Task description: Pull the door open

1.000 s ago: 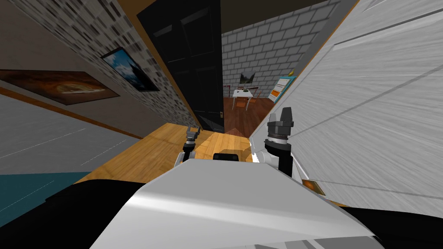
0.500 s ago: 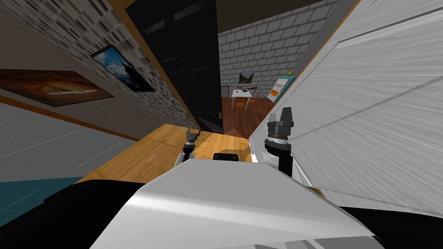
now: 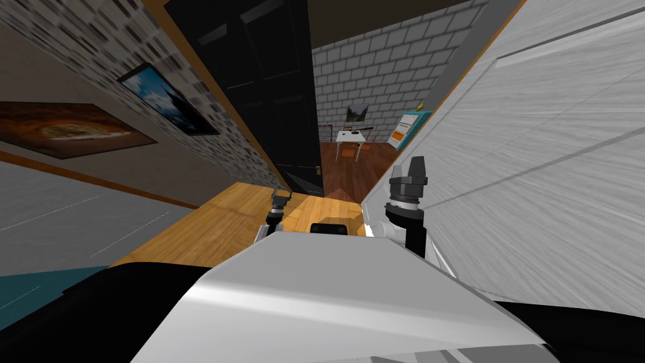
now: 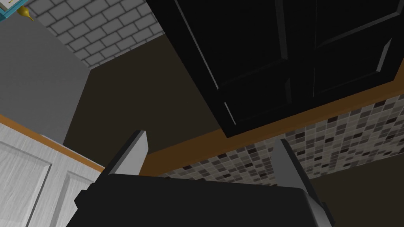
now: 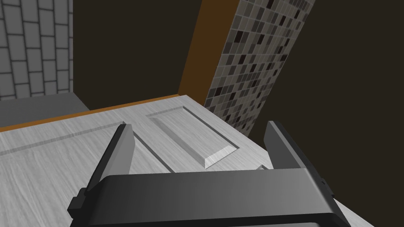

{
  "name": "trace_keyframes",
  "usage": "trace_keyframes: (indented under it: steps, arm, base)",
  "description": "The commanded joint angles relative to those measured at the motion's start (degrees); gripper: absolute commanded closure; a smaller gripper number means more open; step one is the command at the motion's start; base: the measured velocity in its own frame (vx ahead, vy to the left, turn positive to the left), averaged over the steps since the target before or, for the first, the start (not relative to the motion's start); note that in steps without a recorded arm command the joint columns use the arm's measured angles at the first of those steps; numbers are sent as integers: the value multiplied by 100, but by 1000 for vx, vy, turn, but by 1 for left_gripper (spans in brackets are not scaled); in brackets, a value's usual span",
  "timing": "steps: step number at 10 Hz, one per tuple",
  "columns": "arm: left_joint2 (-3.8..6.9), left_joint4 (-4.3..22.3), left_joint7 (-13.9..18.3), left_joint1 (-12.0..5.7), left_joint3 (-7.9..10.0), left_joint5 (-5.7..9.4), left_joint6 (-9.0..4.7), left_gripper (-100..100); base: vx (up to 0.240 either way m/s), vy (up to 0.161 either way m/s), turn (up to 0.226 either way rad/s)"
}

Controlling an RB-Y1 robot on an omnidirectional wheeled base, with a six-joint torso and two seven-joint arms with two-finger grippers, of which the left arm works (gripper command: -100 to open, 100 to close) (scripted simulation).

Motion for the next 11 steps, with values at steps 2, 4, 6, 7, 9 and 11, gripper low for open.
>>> trace_keyframes:
  steps: [2,4,6,7,9,11]
  arm:
    - [-21,277,-452,-38,131,-179,-139,-100]
    - [-25,387,-684,-54,184,-245,-194,-100]
    - [-38,603,-1022,-85,287,-375,-303,-100]
    - [-45,710,-1198,-101,339,-440,-357,-100]
    - [-53,817,-1417,-117,390,-504,-411,-100]
    - [-67,1031,-1770,-148,493,-633,-519,-100]
  base:
    - [93,-49,-29]
    - [69,-26,-20]
    - [93,-36,-34]
    - [115,-52,-31]
    - [96,-36,-16]
    - [75,-29,-30]
